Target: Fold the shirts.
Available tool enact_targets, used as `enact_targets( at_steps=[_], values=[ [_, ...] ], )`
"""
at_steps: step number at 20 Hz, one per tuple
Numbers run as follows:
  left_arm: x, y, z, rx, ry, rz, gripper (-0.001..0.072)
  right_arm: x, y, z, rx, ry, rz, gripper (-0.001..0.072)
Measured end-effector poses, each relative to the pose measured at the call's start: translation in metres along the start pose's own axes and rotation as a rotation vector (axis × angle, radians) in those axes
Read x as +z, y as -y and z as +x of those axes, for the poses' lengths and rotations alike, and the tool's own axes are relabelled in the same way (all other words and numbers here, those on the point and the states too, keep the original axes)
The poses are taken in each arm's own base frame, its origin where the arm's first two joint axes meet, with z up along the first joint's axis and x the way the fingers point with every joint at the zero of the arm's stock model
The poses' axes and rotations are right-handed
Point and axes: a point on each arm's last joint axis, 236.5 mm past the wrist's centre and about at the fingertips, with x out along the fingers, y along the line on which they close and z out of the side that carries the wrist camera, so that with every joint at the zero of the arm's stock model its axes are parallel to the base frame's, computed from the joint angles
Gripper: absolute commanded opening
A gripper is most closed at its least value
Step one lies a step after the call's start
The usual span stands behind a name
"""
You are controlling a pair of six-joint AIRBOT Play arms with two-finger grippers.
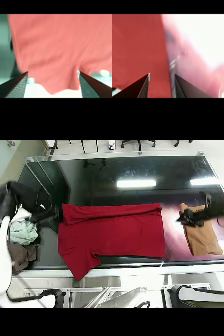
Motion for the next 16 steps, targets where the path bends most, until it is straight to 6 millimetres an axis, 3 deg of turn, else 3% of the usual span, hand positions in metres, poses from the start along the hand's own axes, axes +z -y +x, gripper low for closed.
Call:
enact_targets(
  at_steps=[1,2,5,7,11,16],
  values=[
    [-0.024,-0.008,0.012,0.000,-0.031,-0.022,0.0703,-0.013,0.009,0.006,0.000,-0.003,0.027,0.0483],
    [-0.050,-0.015,0.026,-0.003,-0.071,-0.047,0.0703,-0.024,0.016,0.012,0.001,-0.008,0.049,0.0523],
    [-0.112,-0.030,0.064,-0.049,-0.148,-0.136,0.0703,-0.050,0.027,0.029,0.012,-0.031,0.099,0.0522],
    [-0.134,-0.030,0.083,-0.106,-0.151,-0.186,0.0703,-0.059,0.028,0.036,0.025,-0.041,0.113,0.0522],
    [-0.152,-0.026,0.111,-0.189,-0.128,-0.254,0.0703,-0.068,0.024,0.045,0.041,-0.057,0.115,0.0522],
    [-0.143,-0.015,0.135,-0.282,-0.101,-0.296,0.0703,-0.073,0.017,0.053,0.045,-0.076,0.093,0.0522]
  ],
)
